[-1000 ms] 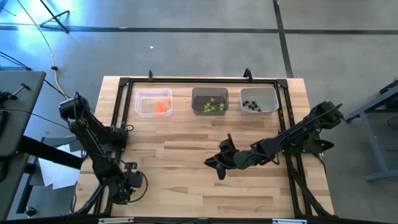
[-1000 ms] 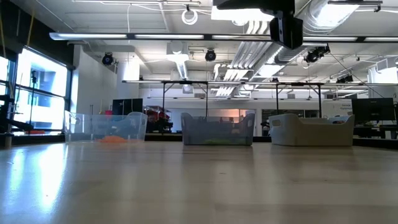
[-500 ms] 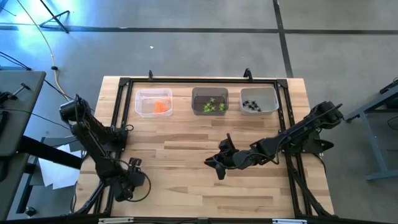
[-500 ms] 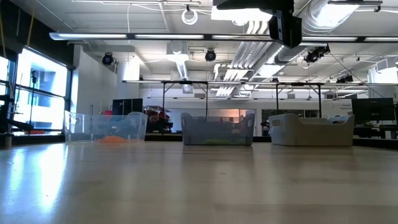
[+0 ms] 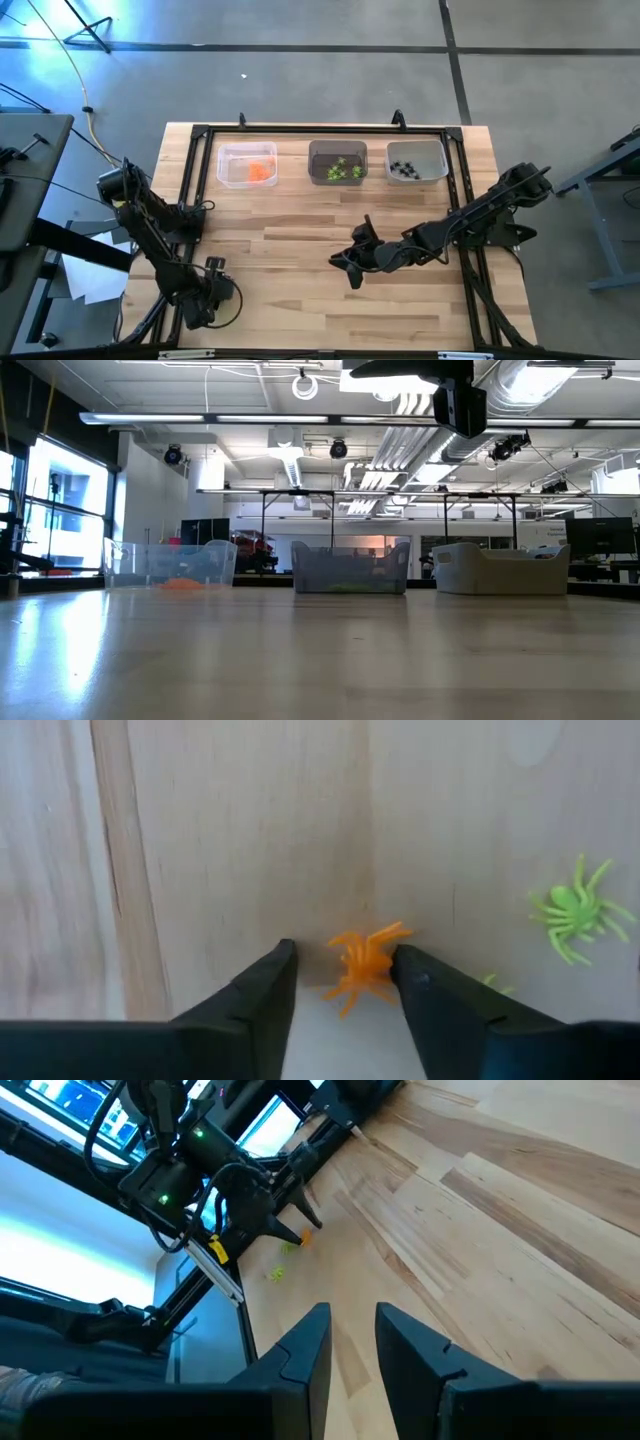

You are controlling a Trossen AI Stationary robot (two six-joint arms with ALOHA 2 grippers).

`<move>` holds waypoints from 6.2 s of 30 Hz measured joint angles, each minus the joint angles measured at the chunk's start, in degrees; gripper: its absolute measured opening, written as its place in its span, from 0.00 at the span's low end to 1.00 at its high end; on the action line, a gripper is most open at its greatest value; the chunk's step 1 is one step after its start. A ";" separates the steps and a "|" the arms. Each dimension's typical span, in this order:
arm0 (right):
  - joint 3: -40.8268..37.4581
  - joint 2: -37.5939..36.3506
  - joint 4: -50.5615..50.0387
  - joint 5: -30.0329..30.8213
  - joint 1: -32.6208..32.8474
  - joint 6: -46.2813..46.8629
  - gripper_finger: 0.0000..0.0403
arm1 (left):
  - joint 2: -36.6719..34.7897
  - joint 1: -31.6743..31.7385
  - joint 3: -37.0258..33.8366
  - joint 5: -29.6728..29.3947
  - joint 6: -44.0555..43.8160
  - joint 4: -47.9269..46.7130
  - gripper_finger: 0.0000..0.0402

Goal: Sort Halloween decoration
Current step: Put the orange spider toy into the transparent bin, then put the green spider toy into the black bin

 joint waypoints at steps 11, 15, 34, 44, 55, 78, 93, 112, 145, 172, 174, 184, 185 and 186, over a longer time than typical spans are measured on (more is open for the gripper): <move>0.00 0.00 -0.32 -0.04 -0.01 -1.49 0.19 | -0.08 -0.24 0.86 3.37 -10.16 -0.13 0.03; 0.00 0.00 -0.32 -0.04 -0.02 -1.47 0.19 | -0.61 0.05 3.27 3.33 -8.48 -2.80 0.01; -0.02 0.00 -1.17 -0.15 -0.04 -7.43 0.19 | -23.59 16.79 16.51 -36.99 0.67 -50.41 0.02; -0.04 0.00 -1.17 -0.22 -0.04 -6.96 0.19 | -43.57 40.85 7.96 -36.33 21.23 -39.58 0.02; -0.07 0.00 -1.15 -0.42 -0.04 -7.02 0.19 | -43.45 57.14 8.03 -26.83 39.96 -19.84 0.02; -0.07 0.00 -1.28 -0.36 -0.05 -7.04 0.19 | -21.39 91.90 8.04 -3.29 58.79 -8.34 0.02; -0.07 0.00 -1.28 -0.18 -0.04 -7.04 0.19 | -16.57 101.13 8.05 7.57 59.83 -6.44 0.16; -0.07 0.00 -1.28 -0.44 -0.04 -7.04 0.19 | -21.59 101.48 8.05 16.27 60.26 -8.28 0.34; -0.07 0.00 -1.56 -0.15 -0.06 -7.04 0.19 | -12.96 5.73 8.08 2.84 -9.16 -13.78 0.31; -0.07 0.00 -1.57 -0.24 -0.04 -7.02 0.19 | 6.13 -6.47 8.36 3.64 -19.80 -2.96 0.46; -0.07 0.00 -1.56 -0.49 -0.06 -7.04 0.19 | 6.17 -6.51 8.36 2.62 -19.84 -3.76 0.46; -0.07 0.00 -1.56 -0.44 -0.07 -7.04 0.19 | 6.29 -6.45 8.21 1.75 -19.81 -5.60 0.26; -0.07 0.00 -1.56 -0.42 -0.06 -7.02 0.19 | 6.29 -6.43 8.19 1.71 -19.82 -5.79 0.21; -0.07 0.00 -1.56 -0.42 -0.05 -7.03 0.19 | 6.29 -6.43 8.19 1.70 -19.84 -5.94 0.16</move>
